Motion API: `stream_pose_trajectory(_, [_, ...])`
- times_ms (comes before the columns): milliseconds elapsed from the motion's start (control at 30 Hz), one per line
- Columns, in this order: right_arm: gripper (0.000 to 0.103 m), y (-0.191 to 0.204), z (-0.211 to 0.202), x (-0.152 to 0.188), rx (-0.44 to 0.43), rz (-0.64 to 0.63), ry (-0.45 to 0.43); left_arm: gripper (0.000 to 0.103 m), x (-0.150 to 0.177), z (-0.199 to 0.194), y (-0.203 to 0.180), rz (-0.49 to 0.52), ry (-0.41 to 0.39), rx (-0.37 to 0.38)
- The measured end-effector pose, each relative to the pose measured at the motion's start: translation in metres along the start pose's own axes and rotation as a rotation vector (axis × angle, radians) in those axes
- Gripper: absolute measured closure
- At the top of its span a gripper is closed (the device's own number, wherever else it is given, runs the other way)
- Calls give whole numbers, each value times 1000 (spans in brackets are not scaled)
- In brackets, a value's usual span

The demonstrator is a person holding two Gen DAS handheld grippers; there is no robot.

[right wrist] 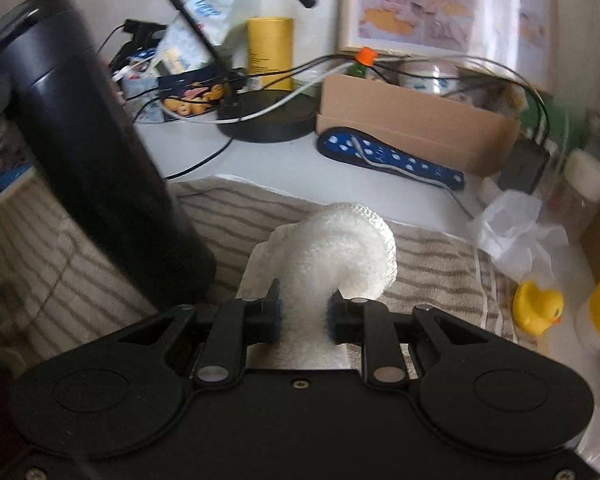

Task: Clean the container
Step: 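Rub the cloth around the bottle side with the right gripper while the left gripper holds the bottle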

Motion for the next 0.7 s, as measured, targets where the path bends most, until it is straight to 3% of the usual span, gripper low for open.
stream_pose_trajectory(200, [83, -1, 3, -9, -155, 226, -43, 35, -1, 1, -2, 10, 1, -1])
stream_pose_trajectory(500, [83, -17, -6, -21, -496, 708, -167, 35, -4, 5, -4, 14, 2, -6])
stream_pose_trajectory(700, [83, -15, -23, -31, -641, 866, -250, 35, -4, 6, -5, 16, 2, -9])
Point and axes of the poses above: each gripper's, at about its wrist camera, not at the fingertips, and z roughly the way its jaws point, y to its left, x to its underside, the point moved 7 cm from there along z, roughly the way its jaws point, and after that the axes turned 7 degrees about -x, right-handed, at the moved point
